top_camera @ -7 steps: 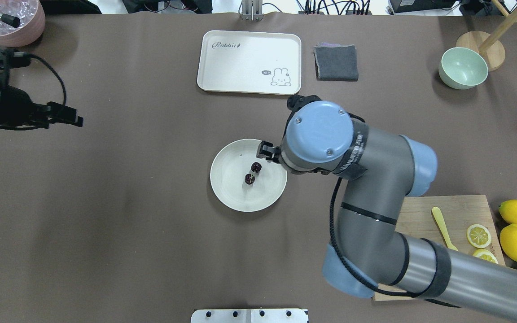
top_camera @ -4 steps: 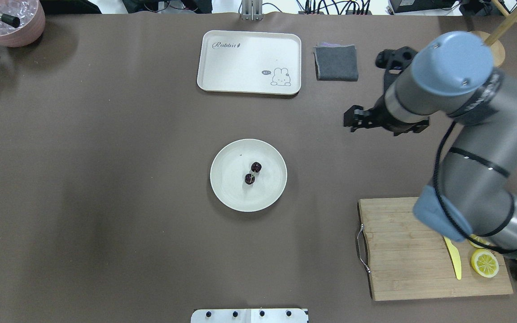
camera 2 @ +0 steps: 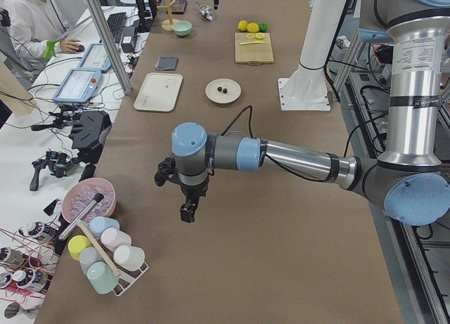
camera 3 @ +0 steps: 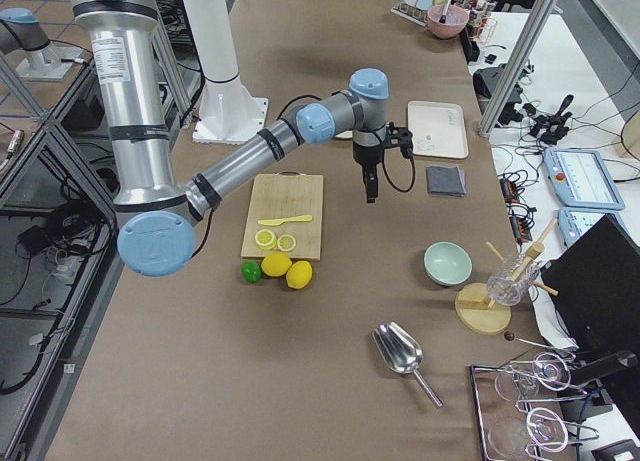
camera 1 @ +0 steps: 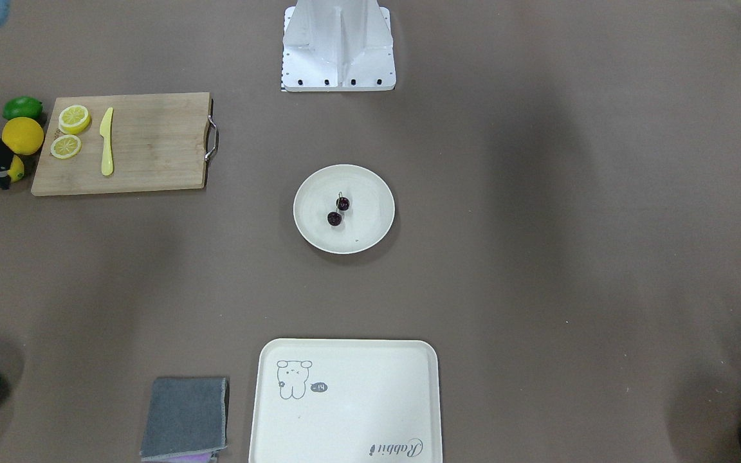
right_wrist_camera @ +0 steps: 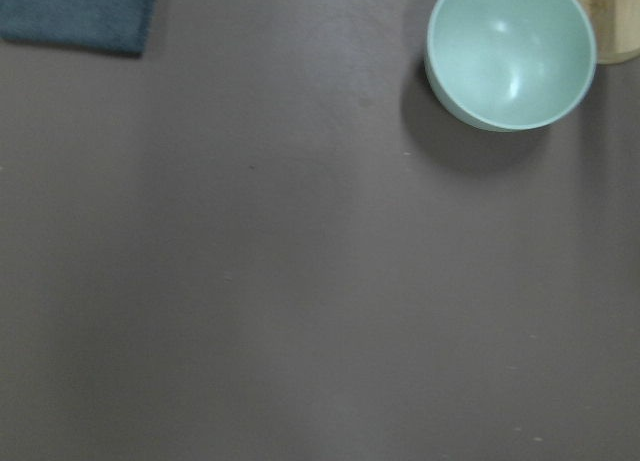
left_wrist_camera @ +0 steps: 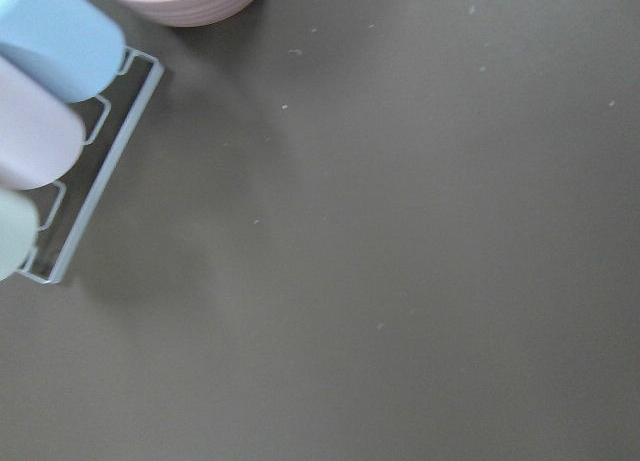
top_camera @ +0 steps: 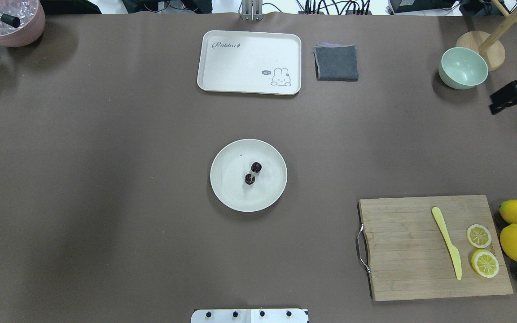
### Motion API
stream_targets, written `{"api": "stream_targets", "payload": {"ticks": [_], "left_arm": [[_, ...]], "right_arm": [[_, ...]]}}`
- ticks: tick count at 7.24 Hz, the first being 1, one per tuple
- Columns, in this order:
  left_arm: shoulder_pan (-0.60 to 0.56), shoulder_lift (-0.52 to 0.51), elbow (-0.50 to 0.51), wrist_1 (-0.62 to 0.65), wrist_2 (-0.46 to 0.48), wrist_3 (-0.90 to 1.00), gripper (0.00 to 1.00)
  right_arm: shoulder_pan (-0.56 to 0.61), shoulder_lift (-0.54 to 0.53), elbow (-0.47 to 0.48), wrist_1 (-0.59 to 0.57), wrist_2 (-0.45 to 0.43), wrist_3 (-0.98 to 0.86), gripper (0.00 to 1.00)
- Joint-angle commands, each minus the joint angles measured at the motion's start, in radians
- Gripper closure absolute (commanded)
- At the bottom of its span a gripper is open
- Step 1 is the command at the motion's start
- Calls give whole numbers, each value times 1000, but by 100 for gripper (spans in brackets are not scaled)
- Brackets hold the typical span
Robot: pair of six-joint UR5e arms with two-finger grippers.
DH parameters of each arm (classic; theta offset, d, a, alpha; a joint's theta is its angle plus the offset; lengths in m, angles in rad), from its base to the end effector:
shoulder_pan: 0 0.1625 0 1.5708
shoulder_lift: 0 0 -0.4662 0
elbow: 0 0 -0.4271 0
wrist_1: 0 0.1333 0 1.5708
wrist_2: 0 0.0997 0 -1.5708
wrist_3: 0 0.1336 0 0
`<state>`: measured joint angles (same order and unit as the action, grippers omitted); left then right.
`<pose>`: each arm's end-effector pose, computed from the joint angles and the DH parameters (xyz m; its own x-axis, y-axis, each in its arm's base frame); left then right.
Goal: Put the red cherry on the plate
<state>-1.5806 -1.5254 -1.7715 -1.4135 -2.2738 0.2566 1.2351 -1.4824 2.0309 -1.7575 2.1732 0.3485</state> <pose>-0.0518 -0.4998 0.6643 0.7404 0.2453 -0.6258 -0.1841 0.9694 0.1622 -0.1228 -0.5268 0.4719 0.7743 -0.1316 0.6190 0.0465 0.9873 0.1517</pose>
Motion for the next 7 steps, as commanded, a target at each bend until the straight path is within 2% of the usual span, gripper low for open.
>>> {"api": "stream_targets", "payload": {"ticks": [1,3,4,6,7], "left_arm": [[-18,19,26,2,-6,15,2],[-18,18,29,2,-7,10,2],[-18,16,29,4,-7,9,2],[-18,16,29,4,-7,9,2],[-18,16,27,4,-6,9,2]], "right_arm": [[209,-154,-82,-8,89,-257,0],[323,-228,-202,-5,102,-427,0],[377,-230,-245,-5,108,-553,0],[420,-252,-311,-4,108,-635,0],[441,-250,-299,-4,103,-640,0]]}}
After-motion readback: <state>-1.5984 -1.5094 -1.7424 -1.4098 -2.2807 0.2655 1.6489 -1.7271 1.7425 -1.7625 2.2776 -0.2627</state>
